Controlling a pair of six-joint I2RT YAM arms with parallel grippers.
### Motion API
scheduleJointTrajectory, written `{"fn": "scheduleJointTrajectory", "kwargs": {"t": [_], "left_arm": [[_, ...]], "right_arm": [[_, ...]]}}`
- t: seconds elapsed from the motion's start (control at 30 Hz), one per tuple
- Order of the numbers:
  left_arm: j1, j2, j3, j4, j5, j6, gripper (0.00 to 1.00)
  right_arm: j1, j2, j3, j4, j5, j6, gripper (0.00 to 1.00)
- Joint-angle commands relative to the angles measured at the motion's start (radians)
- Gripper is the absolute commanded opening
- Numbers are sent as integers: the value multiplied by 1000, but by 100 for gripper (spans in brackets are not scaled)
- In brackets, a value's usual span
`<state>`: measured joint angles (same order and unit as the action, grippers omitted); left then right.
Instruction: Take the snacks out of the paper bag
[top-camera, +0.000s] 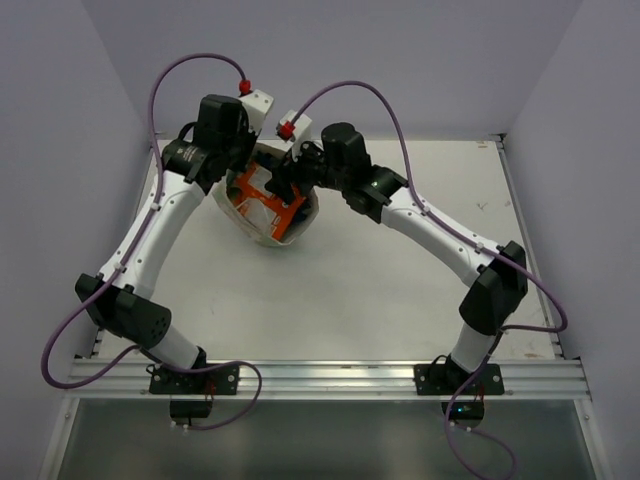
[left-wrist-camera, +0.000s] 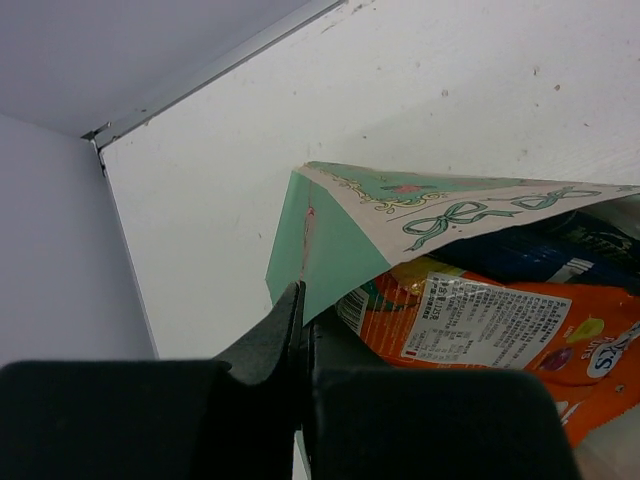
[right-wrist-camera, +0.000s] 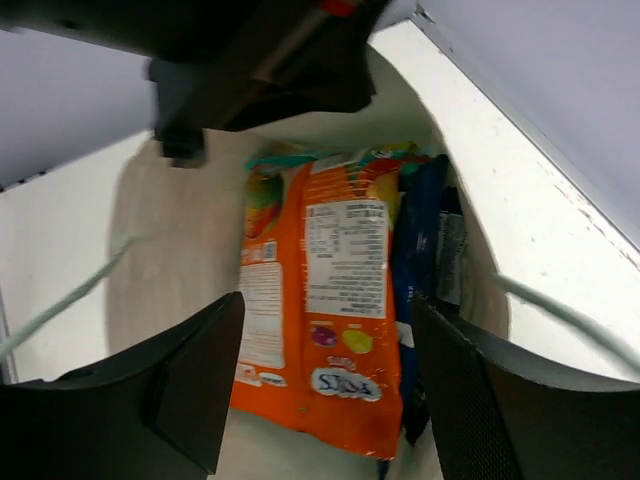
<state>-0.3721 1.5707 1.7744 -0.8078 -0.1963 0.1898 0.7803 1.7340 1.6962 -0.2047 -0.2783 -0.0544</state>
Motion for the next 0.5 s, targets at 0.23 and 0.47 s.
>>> {"fn": "scheduleJointTrajectory", "kwargs": {"t": [0.23, 0.47], "left_arm": [[-54, -5, 112, 94, -49, 48, 0], [-53, 3, 122, 85, -68, 23, 0]], "right_arm": [[-13, 111, 59, 51, 33, -5, 75], [-12, 140, 28, 39, 14, 18, 70]]}}
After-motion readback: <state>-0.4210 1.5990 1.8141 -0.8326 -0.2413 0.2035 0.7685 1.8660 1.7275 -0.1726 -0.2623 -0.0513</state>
